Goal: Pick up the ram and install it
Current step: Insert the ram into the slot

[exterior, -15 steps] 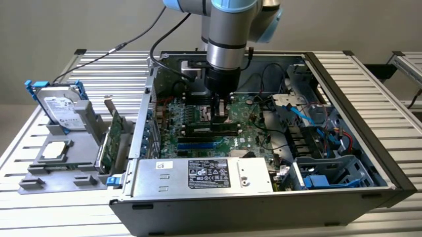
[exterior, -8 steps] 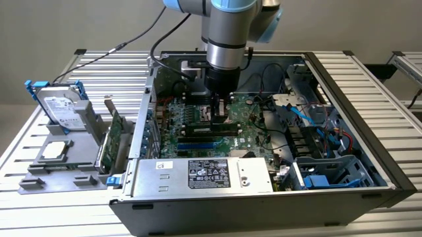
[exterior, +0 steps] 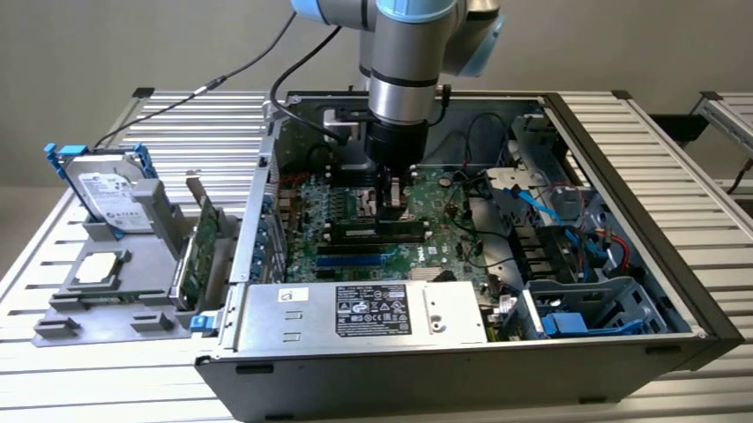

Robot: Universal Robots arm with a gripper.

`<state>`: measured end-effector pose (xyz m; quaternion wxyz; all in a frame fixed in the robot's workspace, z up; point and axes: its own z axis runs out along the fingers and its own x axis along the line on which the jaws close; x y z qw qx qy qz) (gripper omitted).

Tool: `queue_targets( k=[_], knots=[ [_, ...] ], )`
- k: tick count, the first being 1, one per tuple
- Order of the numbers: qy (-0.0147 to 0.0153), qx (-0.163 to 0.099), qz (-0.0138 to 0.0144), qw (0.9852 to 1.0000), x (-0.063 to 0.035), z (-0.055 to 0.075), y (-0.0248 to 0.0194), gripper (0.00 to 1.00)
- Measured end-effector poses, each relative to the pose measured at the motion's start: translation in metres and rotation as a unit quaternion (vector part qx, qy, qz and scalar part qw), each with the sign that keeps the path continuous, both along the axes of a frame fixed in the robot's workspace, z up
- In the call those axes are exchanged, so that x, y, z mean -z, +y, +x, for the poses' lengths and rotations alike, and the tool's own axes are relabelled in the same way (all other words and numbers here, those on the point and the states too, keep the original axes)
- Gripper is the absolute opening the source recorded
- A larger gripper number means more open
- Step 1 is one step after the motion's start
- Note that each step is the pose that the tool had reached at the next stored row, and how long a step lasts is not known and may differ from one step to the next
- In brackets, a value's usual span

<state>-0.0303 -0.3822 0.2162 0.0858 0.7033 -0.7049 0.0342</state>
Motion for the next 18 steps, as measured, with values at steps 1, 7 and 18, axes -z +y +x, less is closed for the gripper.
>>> queue_targets(
  k=[1,7,18],
  knots=[
    [0.0,0.0,-0.0002,1.0,0.0,0.0,0.0,0.14],
    [0.0,0.0,-0.0003,1.0,-0.0002,0.0,0.0001,0.33],
    [0.0004,0.0,-0.0004,1.0,-0.0296,0.0,0.0003,0.57]
  ],
)
